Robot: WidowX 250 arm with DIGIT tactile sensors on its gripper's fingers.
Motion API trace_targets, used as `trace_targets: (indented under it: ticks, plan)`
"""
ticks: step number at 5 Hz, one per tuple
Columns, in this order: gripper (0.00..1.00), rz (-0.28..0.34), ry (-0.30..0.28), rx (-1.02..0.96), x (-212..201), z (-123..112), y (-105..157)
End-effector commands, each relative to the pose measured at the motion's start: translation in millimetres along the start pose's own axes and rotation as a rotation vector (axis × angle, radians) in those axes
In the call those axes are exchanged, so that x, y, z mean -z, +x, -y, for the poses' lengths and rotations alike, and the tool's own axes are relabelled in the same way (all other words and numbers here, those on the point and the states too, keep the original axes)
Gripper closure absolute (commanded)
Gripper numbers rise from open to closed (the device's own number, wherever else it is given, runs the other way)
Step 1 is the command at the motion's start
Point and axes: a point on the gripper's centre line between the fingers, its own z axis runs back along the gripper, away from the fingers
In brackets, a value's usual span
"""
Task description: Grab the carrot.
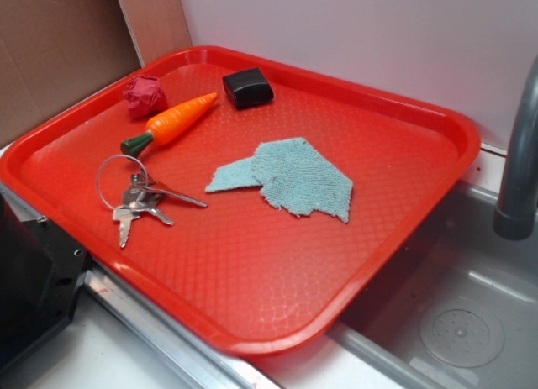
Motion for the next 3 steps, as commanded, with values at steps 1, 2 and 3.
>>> trace_targets:
  ticks: [1, 2, 3]
  plan:
    - [0.0, 0.0, 0.0, 0.0, 0.0, 0.0, 0.0]
    - [0.0, 0.018, 0.025, -0.064, 1.0, -8.6, 6.1]
    - [0.0, 0.039, 0.065, -0.149, 19.0, -23.2, 18.1]
